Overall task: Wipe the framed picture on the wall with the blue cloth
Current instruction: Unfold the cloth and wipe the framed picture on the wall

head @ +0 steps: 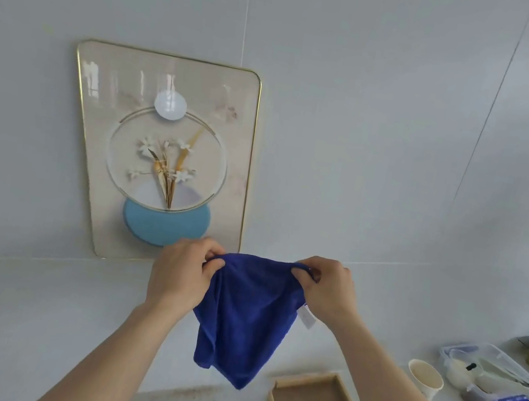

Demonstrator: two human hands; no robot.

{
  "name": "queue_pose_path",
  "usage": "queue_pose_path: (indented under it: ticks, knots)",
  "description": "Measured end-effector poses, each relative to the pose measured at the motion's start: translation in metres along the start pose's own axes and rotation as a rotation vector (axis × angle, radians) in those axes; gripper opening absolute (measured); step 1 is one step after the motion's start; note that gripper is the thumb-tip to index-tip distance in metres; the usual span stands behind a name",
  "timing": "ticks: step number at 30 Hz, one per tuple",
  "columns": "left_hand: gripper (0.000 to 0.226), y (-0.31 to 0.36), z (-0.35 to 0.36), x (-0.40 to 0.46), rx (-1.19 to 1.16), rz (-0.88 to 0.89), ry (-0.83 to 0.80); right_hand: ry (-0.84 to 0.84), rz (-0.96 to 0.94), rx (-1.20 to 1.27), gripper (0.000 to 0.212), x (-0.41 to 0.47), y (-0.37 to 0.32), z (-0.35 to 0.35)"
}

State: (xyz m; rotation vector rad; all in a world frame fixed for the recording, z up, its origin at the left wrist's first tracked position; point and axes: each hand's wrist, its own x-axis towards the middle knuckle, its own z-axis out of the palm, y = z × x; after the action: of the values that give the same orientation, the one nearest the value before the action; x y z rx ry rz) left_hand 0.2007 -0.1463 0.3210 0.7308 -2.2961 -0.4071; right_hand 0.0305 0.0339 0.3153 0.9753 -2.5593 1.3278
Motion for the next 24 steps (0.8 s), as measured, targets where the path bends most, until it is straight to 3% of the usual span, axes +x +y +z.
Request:
queue_pose_path:
  ticks: [4, 10, 16, 19, 24]
  knots:
    - [0.014, -0.015, -0.042, 0.004, 0.045, -0.002, 0.054, -0.002, -0.044, 0.036, 0.024, 0.001, -0.038, 0.008]
    - [0.016, -0.029, -0.084, 0.007, 0.03, -0.036, 0.136, -0.018, -0.046, 0.162, 0.018, -0.003, -0.083, 0.013]
    - [0.009, -0.02, -0.097, 0.014, -0.309, -0.091, 0.236, -0.17, 0.052, 0.698, 0.016, -0.012, -0.115, 0.014]
    - [0.009, -0.006, -0.098, 0.014, -0.422, -0.061, 0.265, -0.289, 0.09, 0.946, 0.026, -0.015, -0.125, 0.013]
    - [0.01, 0.025, -0.085, 0.012, -0.644, -0.034, 0.234, -0.309, 0.123, 1.241, 0.029, -0.024, -0.153, 0.016]
